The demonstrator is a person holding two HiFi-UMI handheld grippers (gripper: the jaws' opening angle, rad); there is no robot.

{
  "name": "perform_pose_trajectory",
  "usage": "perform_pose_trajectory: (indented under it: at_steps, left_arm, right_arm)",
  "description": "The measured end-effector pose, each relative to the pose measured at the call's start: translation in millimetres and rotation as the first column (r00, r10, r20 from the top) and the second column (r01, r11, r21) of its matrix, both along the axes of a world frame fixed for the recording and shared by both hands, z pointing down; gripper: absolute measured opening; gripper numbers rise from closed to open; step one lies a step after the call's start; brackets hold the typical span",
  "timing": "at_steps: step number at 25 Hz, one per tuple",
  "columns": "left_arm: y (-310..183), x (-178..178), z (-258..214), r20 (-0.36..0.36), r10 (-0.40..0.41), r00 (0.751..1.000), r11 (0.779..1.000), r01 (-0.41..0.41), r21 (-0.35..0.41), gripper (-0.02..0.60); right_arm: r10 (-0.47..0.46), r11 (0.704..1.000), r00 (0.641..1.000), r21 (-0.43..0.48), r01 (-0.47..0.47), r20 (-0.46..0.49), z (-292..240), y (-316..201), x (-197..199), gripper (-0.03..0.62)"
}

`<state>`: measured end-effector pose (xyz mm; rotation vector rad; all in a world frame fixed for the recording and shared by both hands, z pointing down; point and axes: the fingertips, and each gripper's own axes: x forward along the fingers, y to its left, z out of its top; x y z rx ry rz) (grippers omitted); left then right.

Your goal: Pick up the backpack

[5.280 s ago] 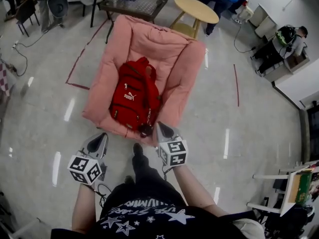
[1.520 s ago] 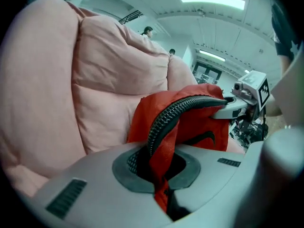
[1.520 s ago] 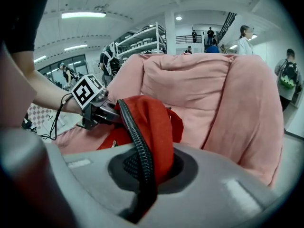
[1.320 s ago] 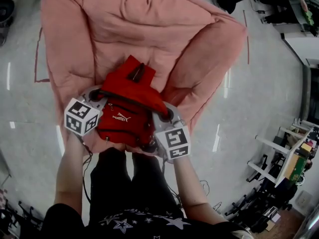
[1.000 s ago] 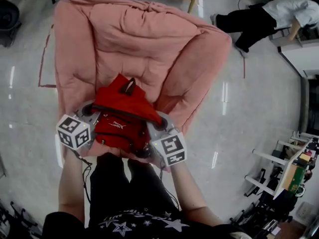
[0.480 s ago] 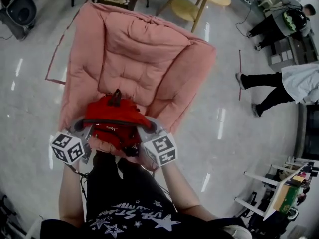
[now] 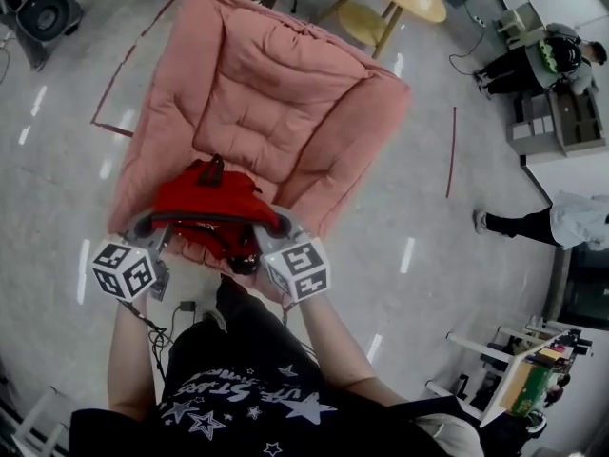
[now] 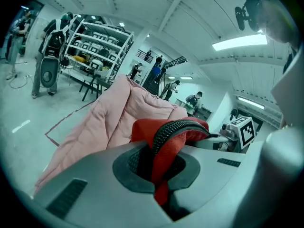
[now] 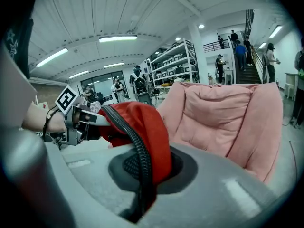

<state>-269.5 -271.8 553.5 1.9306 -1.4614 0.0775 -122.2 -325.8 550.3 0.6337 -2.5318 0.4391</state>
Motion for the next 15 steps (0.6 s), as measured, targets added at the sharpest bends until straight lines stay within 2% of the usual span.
perform_pose_trajectory:
  at_steps: [9,15]
  left_arm:
    - [76.7,-4.2,-31.7,-0.048,-0.019,0.999,0.998,0.022,0.056,0.009]
    - [142.5,-1.1,-69.6,-0.053,-0.056,0.997,0.992,0.061,0.113,0.009]
  right_arm:
    - [0.006,0.999,0.999,0.035,-0.007,0.041,-32.2,55.8,-14.9,0.012]
    - [-0.013,0.996,0.998,0.084,0.008,0.054,-71.8,115.8,-15.1,0.012]
